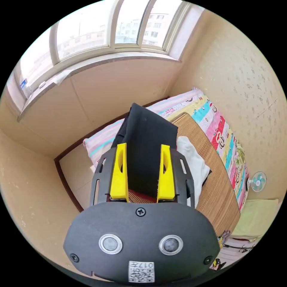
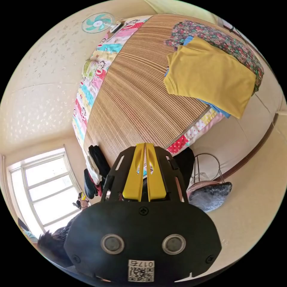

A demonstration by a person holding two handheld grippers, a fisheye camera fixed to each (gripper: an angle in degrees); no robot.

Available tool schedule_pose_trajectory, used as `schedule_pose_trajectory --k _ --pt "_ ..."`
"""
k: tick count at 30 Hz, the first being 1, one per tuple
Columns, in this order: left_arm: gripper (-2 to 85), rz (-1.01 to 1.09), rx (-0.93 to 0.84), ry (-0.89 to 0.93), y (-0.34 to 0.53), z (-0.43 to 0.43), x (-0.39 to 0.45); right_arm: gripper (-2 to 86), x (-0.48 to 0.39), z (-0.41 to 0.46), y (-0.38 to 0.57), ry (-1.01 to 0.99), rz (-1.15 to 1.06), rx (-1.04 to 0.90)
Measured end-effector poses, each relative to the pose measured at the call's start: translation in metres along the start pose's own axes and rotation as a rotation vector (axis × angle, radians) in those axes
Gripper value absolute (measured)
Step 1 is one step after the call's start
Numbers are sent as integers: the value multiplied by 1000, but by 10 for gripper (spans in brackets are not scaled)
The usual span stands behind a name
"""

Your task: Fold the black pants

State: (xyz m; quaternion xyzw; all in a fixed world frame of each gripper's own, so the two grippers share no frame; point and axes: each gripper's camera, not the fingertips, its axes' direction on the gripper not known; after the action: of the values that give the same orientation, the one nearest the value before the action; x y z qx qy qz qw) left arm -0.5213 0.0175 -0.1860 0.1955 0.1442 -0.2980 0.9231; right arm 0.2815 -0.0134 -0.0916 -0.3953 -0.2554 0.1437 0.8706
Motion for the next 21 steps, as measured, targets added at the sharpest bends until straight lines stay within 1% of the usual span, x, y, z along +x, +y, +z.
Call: schedule_pose_trajectory --k 1,3,4,5,6,7,8,9,10,11,12,14,15,16,17,18,20,21 --pt "171 -42 -10 31 -3 6 -24 4 -10 -1 3 21 -32 -7" --pt "169 -47 -119 194 -2 36 -49 5 -18 -1 9 63 -69 -21" --pt "160 -48 -233 346 5 63 -60 5 -20 0 13 91 -93 -34" --pt "109 -75 -290 388 16 78 -69 5 -20 1 18 117 -119 -44" --pt "84 -88 -300 383 21 81 -72 5 -20 2 20 126 -133 -49" --pt "60 -76 -278 428 31 79 -75 6 -18 4 24 131 -165 -62" --pt "45 -45 -213 576 40 68 -73 7 -15 6 26 118 -197 -82" --pt "42 -32 -172 674 44 60 -71 8 -14 8 27 104 -212 -91" --pt "39 5 -110 816 52 40 -62 9 -13 9 28 59 -249 -100" --pt "38 88 -41 875 59 12 -45 12 -13 10 27 -14 -301 -102" --pt "38 152 -5 888 63 -6 -33 13 -15 10 27 -58 -329 -102" --pt "37 394 100 996 84 -78 19 23 -28 16 19 -251 -439 -124" --pt "37 448 116 1037 92 -94 32 30 -33 18 17 -301 -464 -133" --pt "37 569 139 1109 109 -126 59 43 -46 25 12 -404 -507 -156" --pt "37 689 164 1168 131 -159 87 67 -60 34 7 -513 -538 -194" --pt "37 747 170 1196 144 -175 100 79 -68 41 5 -575 -549 -221" --pt "37 973 162 1348 201 -231 147 140 -100 81 0 -829 -555 -403" --pt "36 1018 156 1390 218 -243 157 154 -108 95 0 -893 -544 -470"
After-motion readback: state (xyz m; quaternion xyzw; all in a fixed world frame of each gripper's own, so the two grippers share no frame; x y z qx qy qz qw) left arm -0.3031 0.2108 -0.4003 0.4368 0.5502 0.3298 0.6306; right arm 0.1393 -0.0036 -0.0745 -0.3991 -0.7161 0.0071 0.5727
